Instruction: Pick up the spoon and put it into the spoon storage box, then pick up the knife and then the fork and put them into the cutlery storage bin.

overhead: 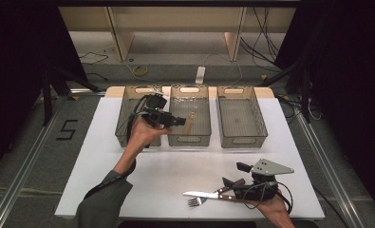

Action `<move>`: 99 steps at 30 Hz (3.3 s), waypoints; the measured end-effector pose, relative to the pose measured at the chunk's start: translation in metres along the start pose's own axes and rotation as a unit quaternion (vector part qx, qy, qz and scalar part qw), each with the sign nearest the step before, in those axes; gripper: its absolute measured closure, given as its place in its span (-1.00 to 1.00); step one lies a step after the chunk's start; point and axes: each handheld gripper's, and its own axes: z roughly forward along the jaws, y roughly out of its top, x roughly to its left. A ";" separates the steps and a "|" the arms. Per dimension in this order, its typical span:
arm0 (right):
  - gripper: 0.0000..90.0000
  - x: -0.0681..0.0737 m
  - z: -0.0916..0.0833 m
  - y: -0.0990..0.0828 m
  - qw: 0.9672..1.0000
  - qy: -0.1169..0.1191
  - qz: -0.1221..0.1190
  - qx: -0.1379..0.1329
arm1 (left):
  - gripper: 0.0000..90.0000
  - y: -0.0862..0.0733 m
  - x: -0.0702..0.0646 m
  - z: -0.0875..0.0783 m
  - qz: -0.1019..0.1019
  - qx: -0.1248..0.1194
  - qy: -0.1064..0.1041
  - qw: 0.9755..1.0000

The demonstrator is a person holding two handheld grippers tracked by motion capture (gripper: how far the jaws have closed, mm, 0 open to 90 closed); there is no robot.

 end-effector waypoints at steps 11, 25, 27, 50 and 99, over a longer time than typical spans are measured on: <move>-0.46 0.001 0.001 0.000 1.000 0.000 -0.002 0.005 | -0.49 -0.031 0.000 -0.026 0.012 -0.018 -0.004 1.000; -0.46 0.002 0.002 0.000 1.000 0.007 -0.004 0.010 | -0.58 -0.060 -0.005 -0.032 0.020 -0.030 -0.010 0.999; -0.46 0.002 0.002 0.000 1.000 0.008 -0.003 0.013 | -0.58 -0.064 -0.004 -0.033 0.019 -0.031 -0.011 0.999; -0.43 0.001 0.005 0.000 0.999 0.018 -0.021 0.042 | -0.64 -0.103 -0.006 -0.037 0.061 -0.069 -0.027 0.995; -0.34 0.016 0.022 0.003 0.968 0.045 -0.114 0.220 | -0.66 -0.143 -0.003 -0.066 0.049 -0.084 -0.004 0.995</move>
